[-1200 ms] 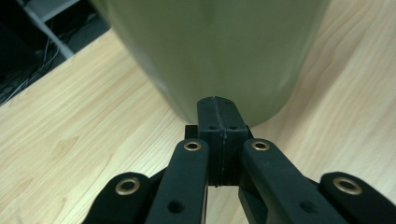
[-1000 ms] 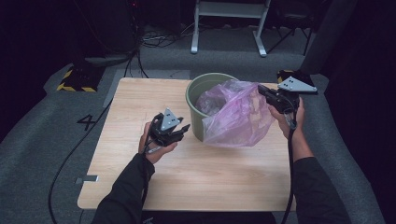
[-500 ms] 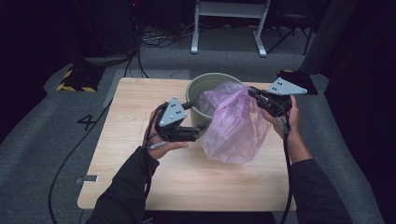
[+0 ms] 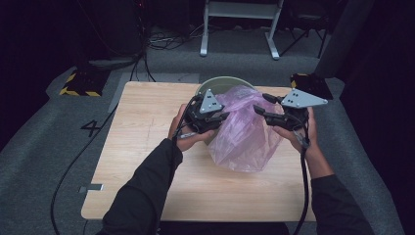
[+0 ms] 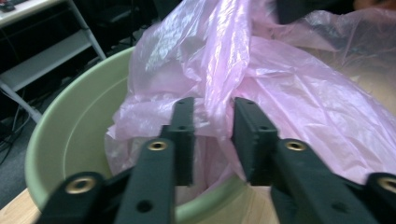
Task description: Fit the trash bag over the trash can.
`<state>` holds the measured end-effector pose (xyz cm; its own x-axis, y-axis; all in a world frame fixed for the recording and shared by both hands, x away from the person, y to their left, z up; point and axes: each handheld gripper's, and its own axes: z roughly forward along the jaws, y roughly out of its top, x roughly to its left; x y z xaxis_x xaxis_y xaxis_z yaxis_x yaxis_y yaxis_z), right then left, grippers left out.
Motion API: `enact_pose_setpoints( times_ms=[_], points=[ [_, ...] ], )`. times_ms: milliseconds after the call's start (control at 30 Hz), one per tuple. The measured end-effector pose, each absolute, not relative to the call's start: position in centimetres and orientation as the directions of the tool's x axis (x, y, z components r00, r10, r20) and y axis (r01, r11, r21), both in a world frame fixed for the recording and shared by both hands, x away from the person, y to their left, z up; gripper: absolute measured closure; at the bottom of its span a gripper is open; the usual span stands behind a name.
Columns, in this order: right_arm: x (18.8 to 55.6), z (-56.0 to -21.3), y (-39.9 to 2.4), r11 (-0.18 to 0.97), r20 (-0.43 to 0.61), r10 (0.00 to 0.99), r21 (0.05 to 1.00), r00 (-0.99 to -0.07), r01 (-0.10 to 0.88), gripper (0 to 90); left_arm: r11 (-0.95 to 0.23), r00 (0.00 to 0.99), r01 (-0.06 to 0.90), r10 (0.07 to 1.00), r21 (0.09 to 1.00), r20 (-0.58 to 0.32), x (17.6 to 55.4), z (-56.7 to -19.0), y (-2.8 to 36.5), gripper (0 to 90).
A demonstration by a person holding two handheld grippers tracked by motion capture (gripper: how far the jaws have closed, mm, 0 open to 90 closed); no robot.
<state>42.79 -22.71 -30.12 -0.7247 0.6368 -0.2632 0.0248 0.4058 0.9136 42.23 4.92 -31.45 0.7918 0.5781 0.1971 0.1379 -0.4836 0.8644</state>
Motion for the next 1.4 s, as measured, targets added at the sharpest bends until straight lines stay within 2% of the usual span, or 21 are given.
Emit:
enact_pose_setpoints(
  times_ms=[67, 167, 267, 400, 567, 633, 767, 800, 833, 867, 967, 1067, 1200, 1400],
  points=[
    [41.5, -30.1, -22.5, 0.436, -0.3, 0.625, 0.9, -0.721, 0.004, 38.3, -0.505, 0.775, 0.131, 0.589, 0.853, 0.23, 42.5, -31.5, 4.6, 79.6],
    [38.9, -30.0, -22.2, 0.456, -0.343, 0.584, 0.888, -0.736, -0.052, 36.2, -0.511, 0.757, 0.127, 0.603, 0.85, 0.25, 43.0, -31.3, 4.3, 89.3],
    [36.1, -30.1, -21.3, 0.521, -0.43, 0.544, 0.846, -0.721, -0.111, 34.1, -0.525, 0.745, 0.14, 0.614, 0.839, 0.26, 43.3, -31.2, 4.1, 89.7],
    [33.6, -30.4, -20.0, 0.525, -0.449, 0.472, 0.834, -0.759, -0.167, 33.7, -0.525, 0.73, 0.146, 0.63, 0.839, 0.267, 43.6, -31.1, 4.1, 89.7],
    [32.9, -32.1, -17.2, 0.578, -0.429, 0.414, 0.805, -0.803, -0.132, 28.3, -0.514, 0.731, 0.157, 0.634, 0.843, 0.251, 43.7, -31.2, 4.4, 89.7],
    [33.4, -33.0, -16.2, 0.619, -0.455, 0.427, 0.777, -0.781, -0.114, 25.8, -0.511, 0.733, 0.156, 0.634, 0.846, 0.247, 43.7, -31.1, 4.5, 89.7],
    [35.0, -34.5, -15.9, 0.622, -0.438, 0.483, 0.781, -0.758, -0.055, 25.9, -0.496, 0.734, 0.158, 0.637, 0.854, 0.235, 43.7, -31.0, 5.1, 89.8],
    [35.5, -34.9, -15.8, 0.619, -0.427, 0.5, 0.785, -0.754, -0.034, 28.4, -0.495, 0.734, 0.159, 0.638, 0.854, 0.233, 43.7, -30.9, 5.3, 89.8],
    [35.9, -35.3, -15.8, 0.623, -0.43, 0.509, 0.782, -0.746, -0.026, 36.6, -0.492, 0.734, 0.159, 0.638, 0.856, 0.231, 43.8, -30.9, 5.5, 89.8],
    [36.1, -35.5, -15.9, 0.621, -0.436, 0.515, 0.783, -0.738, -0.03, 49.9, -0.489, 0.732, 0.16, 0.642, 0.858, 0.229, 43.8, -30.9, 5.6, 89.8],
    [36.5, -36.0, -16.1, 0.62, -0.457, 0.506, 0.782, -0.731, -0.06, 77.2, -0.486, 0.725, 0.164, 0.65, 0.859, 0.229, 44.0, -30.8, 6.1, 89.8],
    [36.8, -36.2, -16.6, 0.586, -0.434, 0.501, 0.806, -0.749, -0.076, 90.0, -0.481, 0.713, 0.17, 0.662, 0.86, 0.23, 44.3, -30.7, 6.8, 89.8],
    [36.4, -36.2, -17.0, 0.576, -0.425, 0.461, 0.811, -0.779, -0.102, 90.0, -0.491, 0.684, 0.191, 0.688, 0.85, 0.244, 45.3, -30.7, 8.0, 89.8],
    [36.5, -36.5, -17.5, 0.572, -0.394, 0.419, 0.814, -0.818, -0.099, 90.0, -0.441, 0.633, 0.241, 0.747, 0.865, 0.205, 47.2, -30.8, 10.4, 89.8]
  ],
)
